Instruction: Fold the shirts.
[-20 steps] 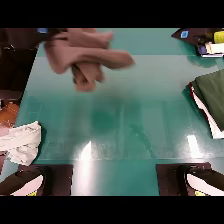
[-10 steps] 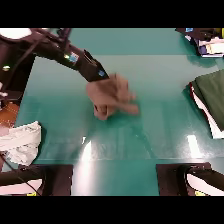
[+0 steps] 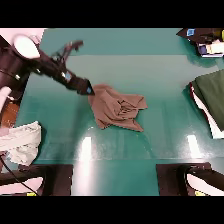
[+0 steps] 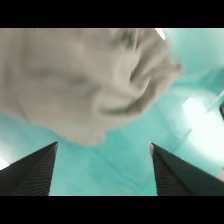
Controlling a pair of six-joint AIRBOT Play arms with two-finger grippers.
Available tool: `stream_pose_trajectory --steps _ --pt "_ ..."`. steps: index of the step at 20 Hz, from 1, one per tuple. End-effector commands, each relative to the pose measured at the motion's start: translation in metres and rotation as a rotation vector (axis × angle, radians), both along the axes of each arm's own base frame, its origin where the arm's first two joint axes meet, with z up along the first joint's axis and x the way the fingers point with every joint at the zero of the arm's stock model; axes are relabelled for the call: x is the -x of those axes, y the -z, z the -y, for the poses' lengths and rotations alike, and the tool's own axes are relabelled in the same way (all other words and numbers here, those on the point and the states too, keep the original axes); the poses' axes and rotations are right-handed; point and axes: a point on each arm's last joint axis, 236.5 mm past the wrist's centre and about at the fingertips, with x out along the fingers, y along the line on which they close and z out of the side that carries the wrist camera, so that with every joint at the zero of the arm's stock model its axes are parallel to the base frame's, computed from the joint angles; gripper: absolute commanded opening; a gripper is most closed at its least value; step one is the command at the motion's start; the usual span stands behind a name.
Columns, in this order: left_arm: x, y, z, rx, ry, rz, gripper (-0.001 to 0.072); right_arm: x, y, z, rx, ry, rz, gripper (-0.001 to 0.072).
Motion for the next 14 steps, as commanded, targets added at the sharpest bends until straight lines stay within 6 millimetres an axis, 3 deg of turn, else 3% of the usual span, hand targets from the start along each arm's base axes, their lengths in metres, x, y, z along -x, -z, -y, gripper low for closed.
stream_pose_trajectory --steps 1,4,7,14 --pt "0.028 0.073 0.007 0.075 -0.127 -0.204 0.0659 0.000 0.002 0.001 0.007 0.003 -0.003 0.0019" --pt "0.041 0.106 0.022 0.197 -0.257 -0.305 0.0659 0.000 0.002 0.001 0.007 0.004 -0.003 0.0019" --pt "0.044 0.113 0.034 0.276 -0.297 -0.323 0.0659 0.000 0.002 0.001 0.007 0.004 -0.003 0.0019" --pt "0.045 0.118 0.058 0.268 -0.305 -0.280 0.0632 0.000 0.002 0.001 0.008 0.003 -0.005 0.0019"
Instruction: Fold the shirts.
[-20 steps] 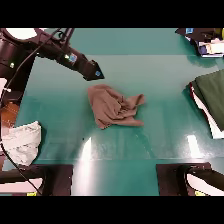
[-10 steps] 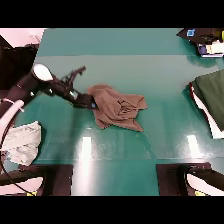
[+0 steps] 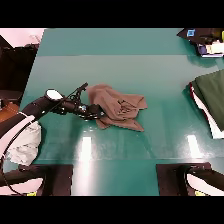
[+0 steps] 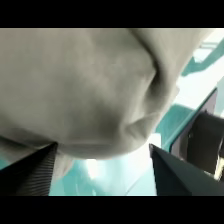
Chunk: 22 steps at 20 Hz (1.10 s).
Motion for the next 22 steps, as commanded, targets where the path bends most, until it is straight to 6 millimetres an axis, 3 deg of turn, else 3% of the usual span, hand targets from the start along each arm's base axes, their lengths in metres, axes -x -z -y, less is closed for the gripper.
stream_pose_trajectory --steps 1,2,3,6,7,9,10,12,14,16,17,19,21,22 --pt "-0.002 0.000 0.010 0.017 -0.033 0.003 0.0414 0.001 0.001 0.000 0.002 -0.003 -0.006 0.0019" --pt "-0.002 -0.001 0.010 0.020 -0.031 0.004 0.0203 0.002 0.002 0.000 0.005 -0.005 -0.012 0.0019" --pt "-0.002 -0.001 0.010 0.019 -0.030 0.004 0.0116 0.003 0.003 0.000 0.007 -0.008 -0.016 0.0019" --pt "-0.002 -0.001 0.010 0.020 -0.031 0.003 0.0123 0.004 0.004 0.000 0.010 -0.009 -0.021 0.0019" --pt "-0.002 -0.001 0.010 0.020 -0.028 0.005 0.0024 0.004 0.004 0.000 0.010 -0.010 -0.021 0.0019" --pt "-0.002 -0.004 0.011 0.029 -0.030 0.003 0.0024 0.004 0.005 0.000 0.011 -0.010 -0.022 0.0019" --pt "-0.001 -0.015 0.014 0.053 -0.016 0.007 0.0024 0.005 0.005 0.000 0.013 -0.011 -0.025 0.0019" --pt "-0.010 -0.069 0.011 0.118 0.030 0.103 0.0023 0.009 0.010 0.000 0.024 -0.020 -0.046 0.0019" --pt "-0.024 -0.157 -0.003 0.184 0.047 0.300 0.0023 0.013 0.020 0.006 0.064 -0.016 -0.081 0.0019" --pt "-0.025 -0.239 -0.027 0.186 0.073 0.543 0.0024 0.019 0.040 0.012 0.101 -0.019 -0.149 0.0019" --pt "-0.023 -0.264 -0.039 0.136 0.081 0.643 0.0024 0.020 0.055 0.012 0.109 -0.025 -0.196 0.0019" --pt "-0.020 -0.285 -0.066 -0.046 0.110 0.792 0.0024 0.023 0.096 0.010 0.118 -0.036 -0.312 0.0020" --pt "-0.022 -0.282 -0.093 -0.217 0.102 0.812 0.0025 0.026 0.142 0.005 0.136 -0.064 -0.403 0.0022" --pt "-0.024 -0.276 -0.102 -0.267 0.094 0.799 0.0025 0.027 0.168 0.003 0.135 -0.071 -0.448 0.0078"
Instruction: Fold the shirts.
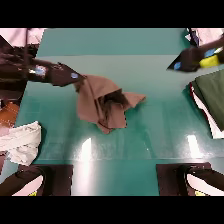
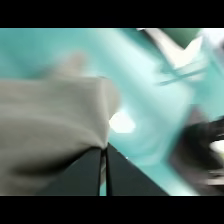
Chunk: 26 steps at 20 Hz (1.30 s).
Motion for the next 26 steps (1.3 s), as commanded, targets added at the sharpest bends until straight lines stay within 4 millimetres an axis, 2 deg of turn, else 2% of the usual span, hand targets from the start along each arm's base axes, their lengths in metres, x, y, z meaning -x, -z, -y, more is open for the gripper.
stream_pose_trajectory --steps 1,2,3,6,9,14,18,21,26 --pt "0.000 0.000 -0.048 -0.230 -0.097 0.063 0.0025 0.008 0.078 -0.008 -0.004 -0.016 -0.155 0.0272" --pt "0.000 0.006 -0.053 -0.258 -0.110 0.044 0.0025 0.010 0.103 -0.013 -0.034 0.000 -0.201 0.0431" --pt "-0.001 0.011 -0.056 -0.276 -0.112 0.036 0.0025 0.012 0.126 -0.017 -0.057 0.016 -0.233 0.0495" --pt "0.000 0.013 -0.057 -0.283 -0.110 0.028 0.0025 0.015 0.185 -0.030 -0.162 0.100 -0.290 0.0495" --pt "-0.001 0.013 -0.057 -0.274 -0.123 0.013 0.0025 0.020 0.226 -0.044 -0.272 0.155 -0.339 0.0494" --pt "0.006 0.017 -0.057 -0.279 -0.114 -0.019 0.0025 -0.014 0.255 -0.065 -0.444 0.263 -0.395 0.0494" --pt "0.008 0.019 -0.057 -0.280 -0.113 -0.038 0.0025 -0.024 0.281 -0.085 -0.435 0.228 -0.477 0.0494" --pt "0.009 0.019 -0.057 -0.281 -0.112 -0.038 0.0025 -0.043 0.283 -0.112 -0.470 0.224 -0.472 0.0494" --pt "0.010 0.020 -0.057 -0.284 -0.108 -0.044 0.0025 -0.059 0.285 -0.153 -0.488 0.183 -0.454 0.0493"
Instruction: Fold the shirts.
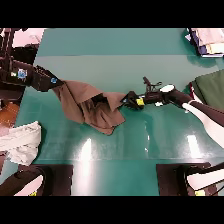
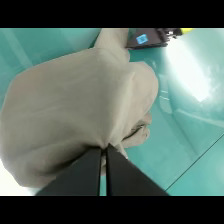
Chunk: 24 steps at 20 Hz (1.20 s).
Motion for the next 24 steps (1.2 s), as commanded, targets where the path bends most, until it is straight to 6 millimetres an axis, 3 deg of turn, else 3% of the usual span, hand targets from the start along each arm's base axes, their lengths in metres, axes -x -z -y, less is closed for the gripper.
stream_pose_trajectory --steps 1,3,5,6,9,11,13,14,15,16,17,22,24 --pt "0.001 0.000 0.000 -0.002 0.001 -0.003 0.0025 -0.014 0.003 -0.024 -0.006 -0.002 0.029 0.0489" --pt "0.001 0.000 0.000 -0.002 0.001 -0.003 0.0025 -0.018 0.000 -0.028 -0.002 -0.007 0.051 0.0338" --pt "0.002 0.000 0.000 -0.003 0.002 -0.006 0.0025 -0.024 -0.010 -0.030 -0.011 -0.022 0.083 0.0071" --pt "0.002 0.000 0.000 -0.003 0.003 -0.006 0.0025 -0.026 -0.019 -0.030 -0.021 -0.039 0.106 0.0018" --pt "0.001 0.000 0.000 -0.001 0.002 -0.003 0.0025 -0.042 -0.062 -0.012 -0.029 -0.006 0.208 0.0016" --pt "0.000 -0.003 0.000 0.002 -0.001 0.007 0.0025 -0.049 -0.093 0.013 0.040 -0.015 0.326 0.0015" --pt "0.001 -0.002 0.001 0.004 0.003 0.002 0.0025 -0.049 -0.109 0.041 0.134 -0.024 0.400 0.0017" --pt "0.002 -0.002 0.001 0.002 0.005 -0.003 0.0025 -0.048 -0.108 0.054 0.178 -0.037 0.408 0.0020" --pt "0.004 -0.001 0.001 0.000 0.009 -0.008 0.0025 -0.045 -0.104 0.063 0.206 -0.058 0.402 0.0117" --pt "0.006 0.000 0.000 -0.003 0.013 -0.015 0.0025 -0.043 -0.097 0.069 0.217 -0.067 0.385 0.0363" --pt "0.007 0.001 0.000 -0.005 0.015 -0.020 0.0025 -0.043 -0.089 0.071 0.217 -0.068 0.361 0.0464" --pt "0.011 0.003 0.000 -0.012 0.024 -0.036 0.0025 -0.048 -0.024 0.069 0.223 -0.100 0.219 0.0463" --pt "0.012 0.004 0.000 -0.014 0.027 -0.042 0.0025 -0.056 -0.012 0.061 0.211 -0.135 0.194 0.0461"
